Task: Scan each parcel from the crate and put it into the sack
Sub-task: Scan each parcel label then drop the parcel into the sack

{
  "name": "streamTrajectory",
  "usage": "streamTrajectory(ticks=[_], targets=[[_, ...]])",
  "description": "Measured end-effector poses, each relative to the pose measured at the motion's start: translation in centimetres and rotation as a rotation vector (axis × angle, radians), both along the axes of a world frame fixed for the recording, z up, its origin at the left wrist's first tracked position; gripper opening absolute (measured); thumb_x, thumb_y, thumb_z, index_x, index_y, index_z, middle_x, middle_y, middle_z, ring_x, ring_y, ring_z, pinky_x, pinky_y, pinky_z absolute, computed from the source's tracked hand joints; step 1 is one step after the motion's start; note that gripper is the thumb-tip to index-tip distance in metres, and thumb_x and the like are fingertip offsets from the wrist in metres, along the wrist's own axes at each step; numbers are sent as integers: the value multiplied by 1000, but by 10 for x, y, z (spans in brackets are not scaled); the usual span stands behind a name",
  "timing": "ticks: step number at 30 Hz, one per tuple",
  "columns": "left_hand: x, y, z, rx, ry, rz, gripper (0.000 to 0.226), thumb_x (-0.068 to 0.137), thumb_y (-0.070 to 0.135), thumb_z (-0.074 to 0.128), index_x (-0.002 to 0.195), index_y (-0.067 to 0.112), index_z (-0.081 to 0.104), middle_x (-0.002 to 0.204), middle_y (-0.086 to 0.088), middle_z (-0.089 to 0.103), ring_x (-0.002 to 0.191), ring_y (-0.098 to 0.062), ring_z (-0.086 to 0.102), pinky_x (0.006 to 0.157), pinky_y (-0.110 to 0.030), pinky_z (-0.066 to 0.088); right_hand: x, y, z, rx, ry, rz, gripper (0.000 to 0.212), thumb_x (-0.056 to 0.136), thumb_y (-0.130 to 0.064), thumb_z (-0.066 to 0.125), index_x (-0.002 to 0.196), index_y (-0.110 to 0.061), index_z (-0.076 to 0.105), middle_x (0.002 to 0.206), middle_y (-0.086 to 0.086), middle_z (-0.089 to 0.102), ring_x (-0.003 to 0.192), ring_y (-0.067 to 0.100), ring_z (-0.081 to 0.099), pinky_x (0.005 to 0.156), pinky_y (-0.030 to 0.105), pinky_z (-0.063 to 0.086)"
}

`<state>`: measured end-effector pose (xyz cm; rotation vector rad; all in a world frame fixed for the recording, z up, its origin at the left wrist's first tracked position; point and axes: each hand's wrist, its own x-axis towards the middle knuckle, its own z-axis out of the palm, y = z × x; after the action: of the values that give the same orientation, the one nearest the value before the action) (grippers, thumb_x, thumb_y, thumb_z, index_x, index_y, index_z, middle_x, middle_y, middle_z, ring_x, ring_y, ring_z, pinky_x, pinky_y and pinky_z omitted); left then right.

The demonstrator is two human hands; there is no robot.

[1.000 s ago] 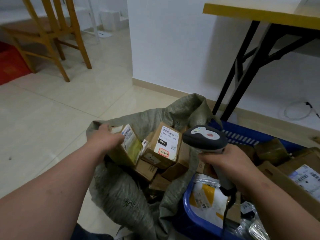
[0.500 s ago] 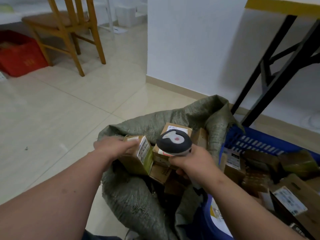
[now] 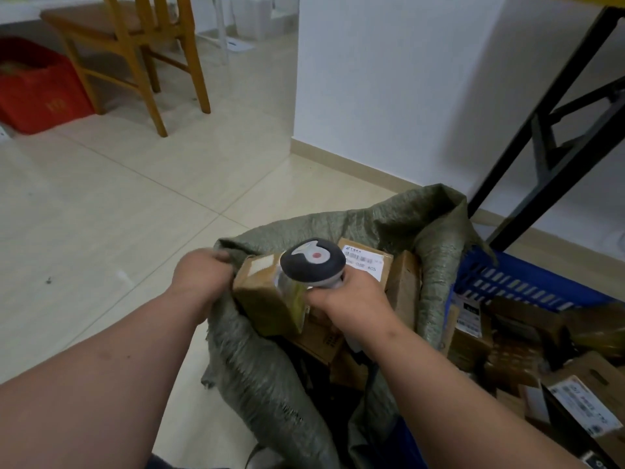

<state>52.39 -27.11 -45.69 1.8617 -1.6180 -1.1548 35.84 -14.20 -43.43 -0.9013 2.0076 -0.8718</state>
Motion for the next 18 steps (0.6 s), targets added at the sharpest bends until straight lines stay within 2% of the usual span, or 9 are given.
streamTrajectory(ticks=[2,4,5,7,10,12,14,16,18], targets=[[-4,-1,15,-205,35,6,38,79,-3,52,93,23,75,113,-8,70,95,-23,59,89,-32,49,-3,-2,1,-14,-54,-34,28,70,-32,75,96,-26,68,79,-1,72,80,20,68,66,29,53],[-7,-4,33,-399,19,-28,53,80,-2,49,124,21,68,132,-4,61,115,-23,56,99,-26,40,-7,-3,3,-44,-105,-84,25,69,-30,77,92,-26,69,77,2,72,78,23,69,67,35,56],[-8,-5,42,-477,-4,-52,57,82,-2,48,133,20,61,141,-4,54,127,-22,49,107,-25,34,-10,-2,5,-58,-113,-102,23,69,-30,78,90,-27,69,76,2,72,78,23,70,69,38,57],[-8,-3,58,-609,-17,-70,61,85,-3,48,142,17,52,150,-4,45,138,-20,38,114,-21,22,-16,-2,9,-76,-100,-116,21,70,-28,77,89,-28,68,72,0,71,77,22,70,73,41,58],[-8,5,83,-849,28,-57,58,91,0,48,146,13,45,153,-6,40,140,-17,33,106,1,10,-21,1,16,-92,-142,-116,20,73,-21,79,91,-24,69,67,-2,71,67,17,70,68,37,58],[-9,5,91,-940,66,-37,57,94,5,48,149,14,40,154,-7,37,142,-17,31,105,3,8,-19,5,20,-66,-191,-69,22,75,-18,79,94,-23,71,75,0,74,68,16,71,62,31,58],[-9,2,86,-821,41,-50,60,95,9,48,153,18,32,159,-5,30,145,-17,25,111,-8,10,-15,10,21,-44,-216,-31,22,76,-16,78,97,-20,71,82,5,76,70,17,71,57,28,55],[-5,1,69,-535,-87,-129,67,94,9,48,155,21,25,161,-3,24,147,-21,23,117,-25,16,-15,13,21,-51,-224,-69,21,77,-13,76,97,-17,72,87,13,75,69,21,70,57,29,52],[0,1,52,-328,-166,-200,72,91,5,49,156,19,22,162,-4,23,146,-25,24,118,-35,23,-23,17,21,-64,-221,-130,22,78,-12,74,99,-18,71,90,12,75,67,20,70,52,27,50]])
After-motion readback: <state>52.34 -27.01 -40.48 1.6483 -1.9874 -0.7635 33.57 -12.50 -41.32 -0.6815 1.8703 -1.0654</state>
